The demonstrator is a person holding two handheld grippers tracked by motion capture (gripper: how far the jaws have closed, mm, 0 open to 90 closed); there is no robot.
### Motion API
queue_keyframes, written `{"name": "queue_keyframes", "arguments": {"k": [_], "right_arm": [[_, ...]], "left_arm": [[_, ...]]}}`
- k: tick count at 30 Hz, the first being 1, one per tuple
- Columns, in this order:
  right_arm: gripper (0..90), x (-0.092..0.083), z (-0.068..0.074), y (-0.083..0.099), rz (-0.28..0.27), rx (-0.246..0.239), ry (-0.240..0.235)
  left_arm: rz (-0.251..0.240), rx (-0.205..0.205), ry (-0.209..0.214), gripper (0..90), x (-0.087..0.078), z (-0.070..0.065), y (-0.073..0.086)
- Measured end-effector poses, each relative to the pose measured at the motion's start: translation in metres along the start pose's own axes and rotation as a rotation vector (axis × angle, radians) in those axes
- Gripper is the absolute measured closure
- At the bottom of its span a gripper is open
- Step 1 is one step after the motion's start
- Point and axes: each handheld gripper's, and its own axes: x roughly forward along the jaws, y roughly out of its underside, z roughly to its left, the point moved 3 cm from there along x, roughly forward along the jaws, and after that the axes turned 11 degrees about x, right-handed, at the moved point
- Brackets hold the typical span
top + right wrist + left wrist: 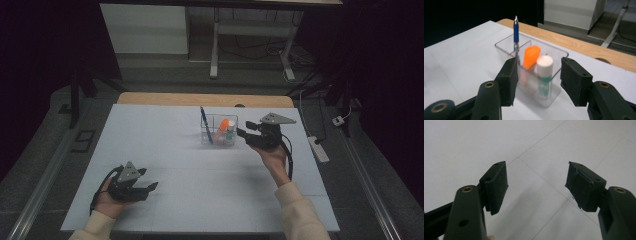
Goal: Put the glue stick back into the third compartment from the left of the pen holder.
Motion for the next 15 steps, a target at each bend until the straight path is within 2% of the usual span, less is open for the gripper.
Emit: {"name": "queue_keyframes", "arguments": {"k": [15], "right_arm": [[46.3, -0.043, 0.002, 0.050, 0.090, -0.032, -0.032]], "left_arm": [[0.001, -0.003, 0.001, 33.6, 0.000, 0.000, 0.001]]}}
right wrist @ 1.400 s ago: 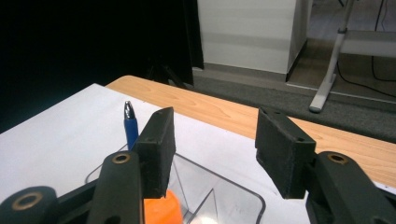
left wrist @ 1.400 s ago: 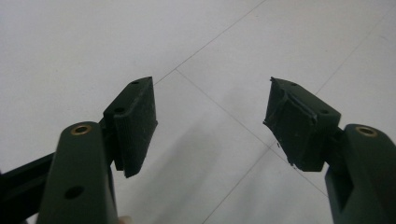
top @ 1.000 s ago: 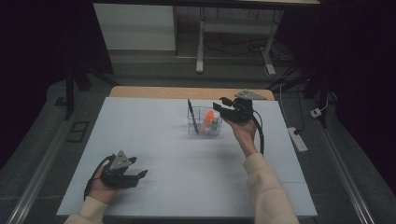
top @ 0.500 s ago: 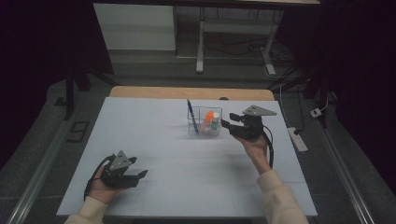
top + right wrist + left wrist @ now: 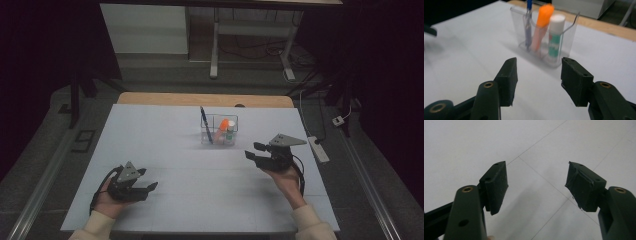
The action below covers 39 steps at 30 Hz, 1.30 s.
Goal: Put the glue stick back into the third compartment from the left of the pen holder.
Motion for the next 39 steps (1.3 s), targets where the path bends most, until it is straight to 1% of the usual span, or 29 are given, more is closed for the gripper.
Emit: {"name": "queue_keyframes", "arguments": {"k": [2, 5, 8, 10, 13, 18, 21, 25, 26, 29, 32, 37, 39], "right_arm": [[45.4, -0.006, 0.001, 0.008, 0.010, -0.011, -0.001], [44.3, -0.014, 0.003, 0.018, 0.014, -0.015, -0.014], [41.5, -0.023, 0.005, 0.027, 0.025, -0.030, -0.026], [40.7, -0.028, 0.006, 0.032, 0.027, -0.041, -0.024], [39.7, -0.036, 0.007, 0.038, 0.021, -0.045, -0.030], [38.6, -0.047, 0.005, 0.050, 0.027, -0.055, -0.027], [38.3, -0.052, 0.000, 0.057, 0.038, -0.061, -0.017], [37.9, -0.055, -0.006, 0.061, 0.045, -0.062, 0.006], [37.7, -0.055, -0.007, 0.061, 0.040, -0.055, 0.000], [37.5, -0.054, -0.006, 0.061, 0.034, -0.066, 0.001], [37.3, -0.053, -0.004, 0.062, 0.039, -0.080, -0.002], [36.7, -0.053, -0.004, 0.062, 0.043, -0.073, -0.008], [36.2, -0.052, -0.003, 0.062, 0.047, -0.077, -0.008]], "left_arm": [[0.001, 0.001, 0.000, 33.6, 0.000, 0.000, 0.000], [0.001, -0.002, -0.001, 33.5, 0.000, 0.000, 0.000], [0.002, -0.015, -0.006, 32.1, 0.000, 0.000, 0.001], [0.004, -0.020, -0.008, 31.3, -0.001, 0.001, 0.001], [0.007, -0.026, -0.007, 31.2, -0.002, 0.001, 0.003], [0.007, -0.037, -0.011, 30.9, -0.004, 0.002, 0.006], [0.004, -0.040, -0.013, 30.9, -0.006, 0.003, 0.008], [0.003, -0.042, -0.012, 30.9, -0.005, 0.004, 0.007], [0.005, -0.040, -0.013, 30.9, -0.005, 0.003, 0.007], [0.006, -0.038, -0.011, 30.9, -0.005, 0.003, 0.007], [0.004, -0.040, -0.013, 30.9, -0.005, 0.003, 0.007], [0.005, -0.040, -0.013, 30.9, -0.005, 0.003, 0.007], [0.006, -0.041, -0.014, 30.8, -0.005, 0.003, 0.007]]}}
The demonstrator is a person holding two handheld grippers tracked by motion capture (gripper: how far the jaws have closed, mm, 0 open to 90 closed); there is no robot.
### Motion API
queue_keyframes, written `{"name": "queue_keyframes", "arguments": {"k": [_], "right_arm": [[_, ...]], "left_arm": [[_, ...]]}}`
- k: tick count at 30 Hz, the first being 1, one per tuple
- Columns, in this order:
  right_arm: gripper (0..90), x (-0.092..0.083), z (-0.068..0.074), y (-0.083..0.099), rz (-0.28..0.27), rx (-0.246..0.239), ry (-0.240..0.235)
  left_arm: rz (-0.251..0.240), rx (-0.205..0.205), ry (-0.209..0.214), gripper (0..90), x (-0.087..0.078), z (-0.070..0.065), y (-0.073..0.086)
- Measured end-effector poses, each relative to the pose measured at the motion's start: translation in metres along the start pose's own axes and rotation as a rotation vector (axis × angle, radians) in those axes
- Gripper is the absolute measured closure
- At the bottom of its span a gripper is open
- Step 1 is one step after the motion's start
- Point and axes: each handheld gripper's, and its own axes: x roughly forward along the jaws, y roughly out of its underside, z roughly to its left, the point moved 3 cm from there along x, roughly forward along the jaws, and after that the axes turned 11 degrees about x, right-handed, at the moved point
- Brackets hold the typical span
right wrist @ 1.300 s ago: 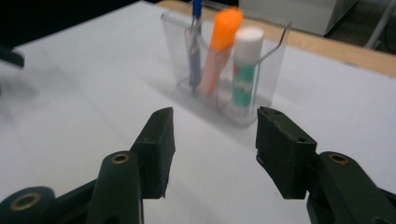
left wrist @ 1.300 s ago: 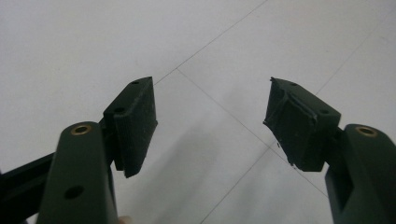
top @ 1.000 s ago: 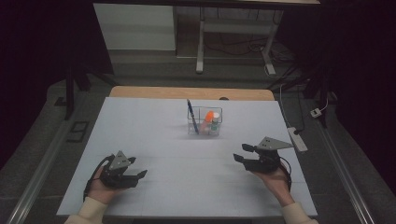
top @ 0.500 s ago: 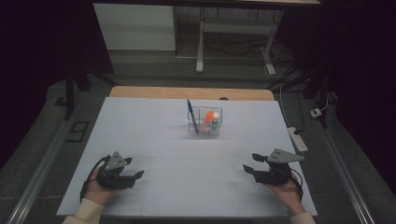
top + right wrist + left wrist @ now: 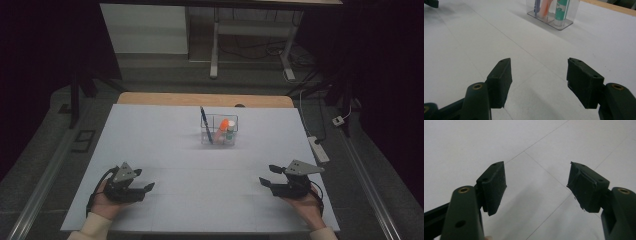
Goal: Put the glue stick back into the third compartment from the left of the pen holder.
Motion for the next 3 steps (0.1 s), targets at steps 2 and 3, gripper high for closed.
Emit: {"name": "queue_keyframes", "arguments": {"k": [2, 3], "right_arm": [[36.1, 0.0002, 0.0005, 0.0001, 0.003, -0.003, 0.003], [36.1, 0.0004, 0.0007, 0.0001, 0.003, -0.004, 0.003]], "left_arm": [[0.000, 0.000, 0.000, 30.7, -0.0001, 0.0002, 0.0001], [-0.001, 0.000, 0.000, 30.7, -0.0001, 0.0003, 0.0001]]}}
